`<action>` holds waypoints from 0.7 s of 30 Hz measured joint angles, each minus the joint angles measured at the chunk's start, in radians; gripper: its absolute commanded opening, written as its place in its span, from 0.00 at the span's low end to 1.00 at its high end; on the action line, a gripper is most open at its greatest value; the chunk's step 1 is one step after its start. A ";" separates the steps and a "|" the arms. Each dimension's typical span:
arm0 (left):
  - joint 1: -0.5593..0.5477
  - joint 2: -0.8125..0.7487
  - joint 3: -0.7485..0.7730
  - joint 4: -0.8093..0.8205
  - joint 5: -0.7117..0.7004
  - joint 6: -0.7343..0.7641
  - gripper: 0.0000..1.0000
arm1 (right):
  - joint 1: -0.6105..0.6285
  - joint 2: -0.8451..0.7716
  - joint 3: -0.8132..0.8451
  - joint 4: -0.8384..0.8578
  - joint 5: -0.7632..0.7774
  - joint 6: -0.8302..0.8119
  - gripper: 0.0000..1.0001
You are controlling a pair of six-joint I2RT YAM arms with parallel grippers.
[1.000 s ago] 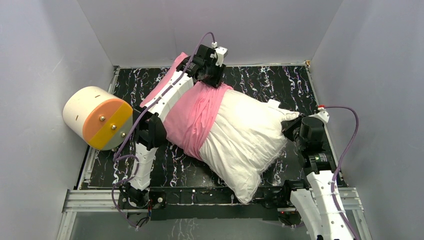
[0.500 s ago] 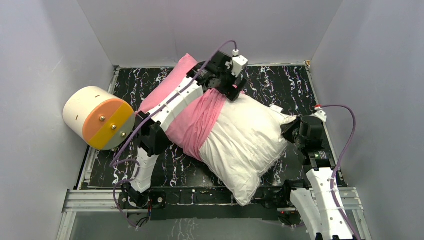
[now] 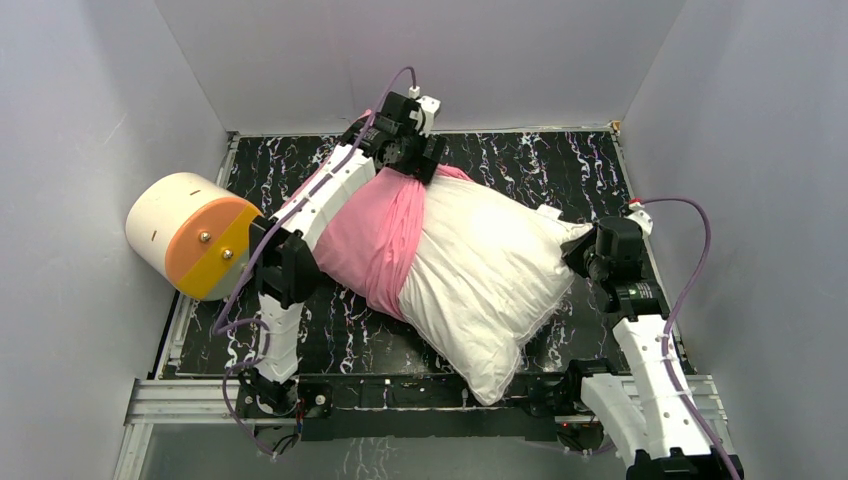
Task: Remove the pillowcase from the pillow
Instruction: Remove the pillow from the pillowcase.
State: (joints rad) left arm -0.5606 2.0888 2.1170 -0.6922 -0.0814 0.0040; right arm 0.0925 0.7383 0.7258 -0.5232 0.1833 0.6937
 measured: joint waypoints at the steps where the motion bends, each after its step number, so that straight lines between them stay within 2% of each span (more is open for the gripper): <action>1: 0.005 -0.007 0.000 -0.003 0.012 0.000 0.98 | 0.001 0.004 0.003 0.006 -0.003 0.002 0.00; 4: 0.016 -0.042 -0.018 -0.003 0.087 -0.010 0.98 | 0.000 0.039 0.017 0.002 -0.003 -0.002 0.10; 8: 0.037 -0.190 -0.150 0.058 0.205 -0.076 0.98 | -0.002 0.116 0.051 -0.013 0.004 -0.029 0.28; 9: 0.041 -0.229 -0.174 0.074 0.224 -0.092 0.98 | -0.003 0.134 0.063 -0.019 0.008 -0.037 0.44; 10: 0.044 -0.280 -0.202 0.096 0.242 -0.108 0.98 | -0.004 0.155 0.079 -0.027 0.014 -0.045 0.65; 13: 0.053 -0.453 -0.294 0.173 0.281 -0.153 0.98 | -0.010 0.200 0.130 -0.047 0.029 -0.074 0.86; 16: 0.055 -0.642 -0.424 0.236 0.301 -0.191 0.98 | -0.014 0.237 0.223 -0.097 0.052 -0.095 0.91; 21: 0.053 -0.912 -0.715 0.283 0.303 -0.253 0.98 | -0.014 0.237 0.377 -0.172 0.110 -0.094 0.93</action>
State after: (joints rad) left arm -0.5072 1.1770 1.4025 -0.4095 0.2218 -0.2485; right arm 0.0788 0.9749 1.1023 -0.6952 0.2932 0.5995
